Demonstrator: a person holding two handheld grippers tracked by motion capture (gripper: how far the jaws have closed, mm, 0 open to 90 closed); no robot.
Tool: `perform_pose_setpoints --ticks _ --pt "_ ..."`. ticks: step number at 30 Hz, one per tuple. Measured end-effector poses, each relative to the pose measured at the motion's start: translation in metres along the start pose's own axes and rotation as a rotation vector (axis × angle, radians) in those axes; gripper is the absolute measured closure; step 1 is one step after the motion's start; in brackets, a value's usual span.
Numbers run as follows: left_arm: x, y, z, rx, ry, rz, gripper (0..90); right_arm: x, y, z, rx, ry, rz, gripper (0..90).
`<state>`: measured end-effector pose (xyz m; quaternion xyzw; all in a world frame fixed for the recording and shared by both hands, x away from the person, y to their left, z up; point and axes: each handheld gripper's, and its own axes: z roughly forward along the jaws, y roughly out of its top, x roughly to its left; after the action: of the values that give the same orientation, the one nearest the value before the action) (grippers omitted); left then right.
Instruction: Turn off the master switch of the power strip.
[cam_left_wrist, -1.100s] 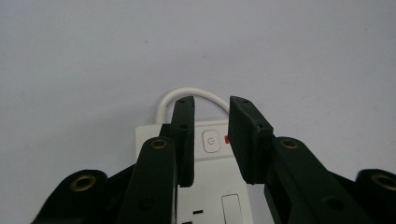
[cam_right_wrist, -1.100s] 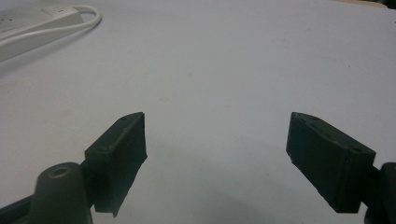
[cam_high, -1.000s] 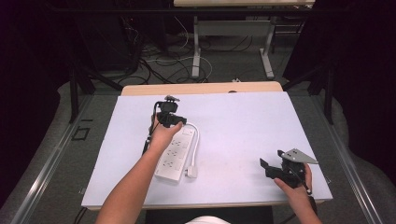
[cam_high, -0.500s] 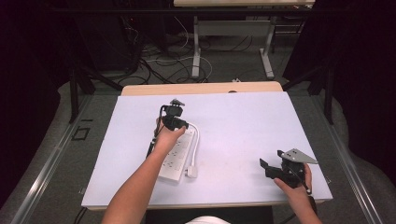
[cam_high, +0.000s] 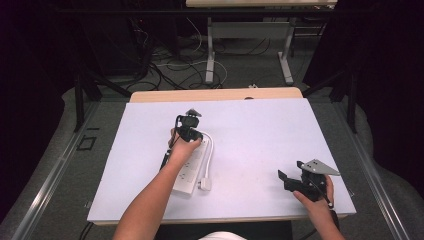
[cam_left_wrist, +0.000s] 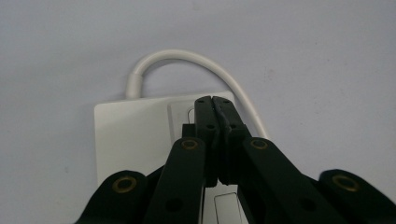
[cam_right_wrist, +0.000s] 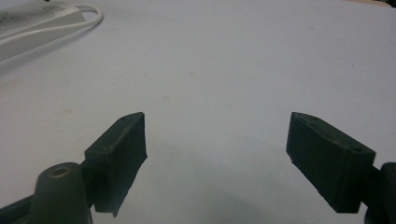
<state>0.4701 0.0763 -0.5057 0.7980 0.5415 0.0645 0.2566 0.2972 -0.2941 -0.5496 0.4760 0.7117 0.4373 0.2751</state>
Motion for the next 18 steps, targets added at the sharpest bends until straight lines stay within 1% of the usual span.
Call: perform_pose_setpoints --ticks 6,9,10,12,13,15,18 --pt "0.0015 -0.0004 0.0042 0.010 0.006 -0.002 89.6 0.0001 0.0000 0.0000 0.000 0.000 0.003 19.3" --pt "0.0014 -0.0009 0.0057 0.004 0.014 -0.006 89.7 0.0000 0.0000 0.0001 -0.001 0.001 -0.001 19.3" --pt "0.0015 -0.0007 0.0058 0.003 0.015 -0.008 89.7 -0.0001 0.0001 -0.0005 0.011 0.002 0.000 19.3" --pt "0.0014 -0.0005 0.0063 0.002 0.018 -0.008 89.8 0.0001 0.0000 -0.0005 0.016 0.002 0.002 19.3" --pt "0.0018 -0.0004 0.0065 0.002 0.017 -0.003 89.8 0.0001 0.0002 -0.0009 0.019 0.003 0.002 19.3" --pt "0.0020 -0.0001 0.0065 0.003 0.016 -0.005 89.9 0.0002 -0.0001 0.0002 0.005 0.007 0.002 19.3" --pt "0.0026 0.0003 0.0067 0.003 0.014 -0.007 89.9 0.0002 0.0000 -0.0001 0.014 0.005 -0.001 19.3"
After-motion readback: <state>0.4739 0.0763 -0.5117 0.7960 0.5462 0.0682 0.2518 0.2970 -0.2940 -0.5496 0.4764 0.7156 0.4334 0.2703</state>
